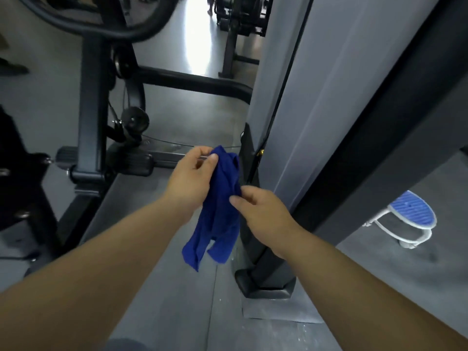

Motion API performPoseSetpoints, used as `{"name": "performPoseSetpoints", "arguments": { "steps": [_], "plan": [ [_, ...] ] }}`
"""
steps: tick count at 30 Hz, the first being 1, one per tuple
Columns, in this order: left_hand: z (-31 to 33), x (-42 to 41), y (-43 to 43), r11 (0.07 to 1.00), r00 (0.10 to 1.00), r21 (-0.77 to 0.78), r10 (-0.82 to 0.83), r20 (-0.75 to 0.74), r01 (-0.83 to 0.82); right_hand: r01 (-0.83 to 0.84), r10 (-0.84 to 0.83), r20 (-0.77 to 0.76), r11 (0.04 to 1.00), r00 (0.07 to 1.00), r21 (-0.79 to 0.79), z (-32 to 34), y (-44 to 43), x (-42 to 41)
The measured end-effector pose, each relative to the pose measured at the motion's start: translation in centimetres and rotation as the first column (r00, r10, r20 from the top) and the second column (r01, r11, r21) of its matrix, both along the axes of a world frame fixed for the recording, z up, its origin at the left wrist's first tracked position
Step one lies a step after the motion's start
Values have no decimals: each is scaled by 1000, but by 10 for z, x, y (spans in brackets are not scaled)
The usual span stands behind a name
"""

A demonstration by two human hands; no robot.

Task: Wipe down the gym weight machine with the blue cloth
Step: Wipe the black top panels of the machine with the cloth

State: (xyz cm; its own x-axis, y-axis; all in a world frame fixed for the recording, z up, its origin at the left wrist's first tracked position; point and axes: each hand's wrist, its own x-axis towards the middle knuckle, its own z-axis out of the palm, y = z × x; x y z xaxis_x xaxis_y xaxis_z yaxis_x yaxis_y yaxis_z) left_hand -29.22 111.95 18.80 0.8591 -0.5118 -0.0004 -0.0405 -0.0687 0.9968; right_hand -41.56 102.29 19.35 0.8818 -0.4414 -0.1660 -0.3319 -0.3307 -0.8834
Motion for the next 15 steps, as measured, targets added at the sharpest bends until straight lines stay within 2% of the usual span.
{"name": "performPoseSetpoints", "arguments": {
  "steps": [2, 4, 5, 7, 8, 11, 13, 15],
  "plan": [
    [52, 1, 15, 1000, 989, 8, 23, -147, -23, 20, -20, 35, 1000, 999, 5, 53, 9, 6],
    [100, -3, 35, 996, 927, -2, -82, -365, 87, 49, -53, 47, 996, 997, 78, 110, 19, 10],
    [124, -7, 47, 984, 891, -2, -164, -422, 181, 63, -68, 42, 992, 997, 111, 140, 25, 12],
    [169, -18, 69, 935, 847, 14, -314, -428, 354, 44, -49, 35, 991, 998, 130, 199, 38, 13],
    [191, -22, 80, 923, 841, 14, -343, -418, 384, 31, -34, 31, 995, 999, 98, 227, 44, 12],
    [254, -27, 107, 965, 878, -26, -247, -410, 260, 49, -49, 13, 999, 999, -7, 302, 58, 5],
    [295, -31, 122, 985, 899, -26, -165, -405, 169, 116, -116, 4, 992, 993, 59, 346, 60, -2],
    [339, -38, 136, 991, 915, 0, -121, -384, 131, 160, -164, 5, 967, 986, 199, 389, 66, -10]
  ]
}}
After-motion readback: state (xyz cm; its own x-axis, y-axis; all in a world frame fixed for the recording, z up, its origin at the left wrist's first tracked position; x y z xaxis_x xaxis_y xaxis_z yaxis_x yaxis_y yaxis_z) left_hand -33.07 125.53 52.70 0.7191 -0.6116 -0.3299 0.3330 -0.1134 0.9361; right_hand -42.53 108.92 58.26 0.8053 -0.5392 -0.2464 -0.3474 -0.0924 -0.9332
